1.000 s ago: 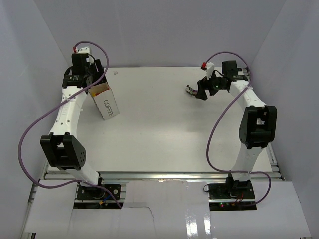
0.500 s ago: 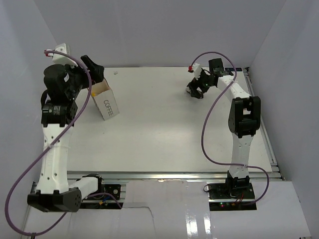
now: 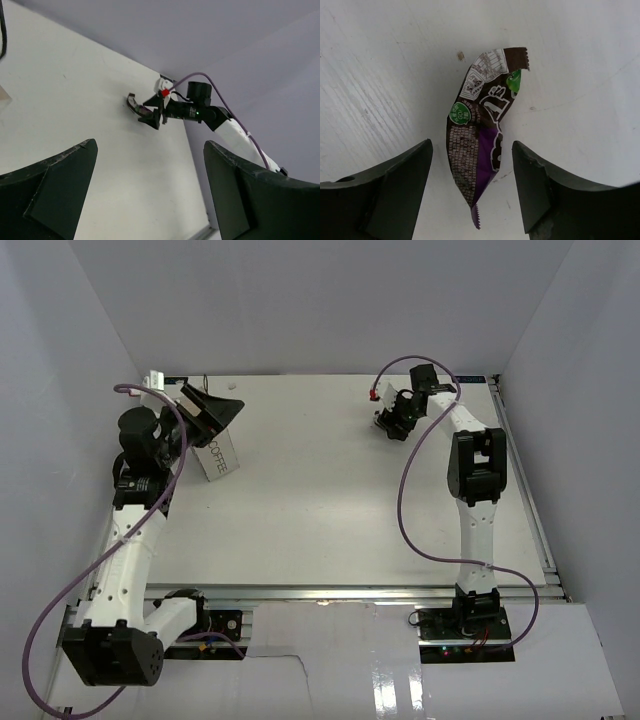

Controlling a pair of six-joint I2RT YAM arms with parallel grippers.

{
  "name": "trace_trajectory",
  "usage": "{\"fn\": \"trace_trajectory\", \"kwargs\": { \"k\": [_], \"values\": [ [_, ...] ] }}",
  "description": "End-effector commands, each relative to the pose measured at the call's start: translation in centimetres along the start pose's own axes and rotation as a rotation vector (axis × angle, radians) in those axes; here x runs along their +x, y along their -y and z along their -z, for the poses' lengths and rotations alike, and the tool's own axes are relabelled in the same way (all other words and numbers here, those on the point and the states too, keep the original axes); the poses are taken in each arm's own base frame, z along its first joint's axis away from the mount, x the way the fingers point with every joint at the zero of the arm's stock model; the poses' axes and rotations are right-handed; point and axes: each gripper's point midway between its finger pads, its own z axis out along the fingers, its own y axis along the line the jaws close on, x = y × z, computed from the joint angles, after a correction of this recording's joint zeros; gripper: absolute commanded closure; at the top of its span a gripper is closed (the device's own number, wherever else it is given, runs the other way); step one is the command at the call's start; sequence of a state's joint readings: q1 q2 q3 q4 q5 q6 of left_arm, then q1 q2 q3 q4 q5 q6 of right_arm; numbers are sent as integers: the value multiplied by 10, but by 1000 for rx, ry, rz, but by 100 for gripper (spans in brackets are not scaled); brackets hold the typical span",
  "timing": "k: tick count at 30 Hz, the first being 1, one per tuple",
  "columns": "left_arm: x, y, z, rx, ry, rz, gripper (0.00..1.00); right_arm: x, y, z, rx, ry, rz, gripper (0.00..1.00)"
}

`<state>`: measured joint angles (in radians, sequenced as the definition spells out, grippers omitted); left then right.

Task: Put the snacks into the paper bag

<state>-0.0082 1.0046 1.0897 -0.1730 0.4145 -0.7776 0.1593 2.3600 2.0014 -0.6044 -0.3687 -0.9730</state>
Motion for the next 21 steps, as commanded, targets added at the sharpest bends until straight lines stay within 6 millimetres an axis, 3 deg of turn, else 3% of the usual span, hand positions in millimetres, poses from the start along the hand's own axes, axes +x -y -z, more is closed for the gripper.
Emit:
{"fn": "trace_trajectory", "kwargs": {
  "k": [1,5,6,7,8,10,13,14,16,21],
  "values": [
    [15,22,-6,136,-66,178,2,1,-8,2,-23,-4,10,31],
    [46,18,-26,102,-122,208,2,7,-17,0,-45,-9,-12,44],
    [64,29,-31,117,-161,210,2,6,-18,3,-44,-5,-13,51],
    [70,27,-38,93,-155,212,2,7,-22,3,-55,-2,-23,55],
    [93,31,-46,88,-211,223,2,0,-24,8,-63,26,-22,62],
    [113,26,-58,46,-240,266,2,-2,-31,12,-79,49,-45,68],
    [148,25,-75,35,-279,335,2,-21,-40,31,-103,120,-58,74],
    [157,30,-79,48,-276,353,2,-31,-52,41,-133,166,-75,76],
    [179,15,-92,-20,-302,400,2,-44,-67,55,-176,227,-89,78],
    [211,12,-121,-43,-358,429,2,-83,-141,108,-385,460,-158,80]
  ]
}}
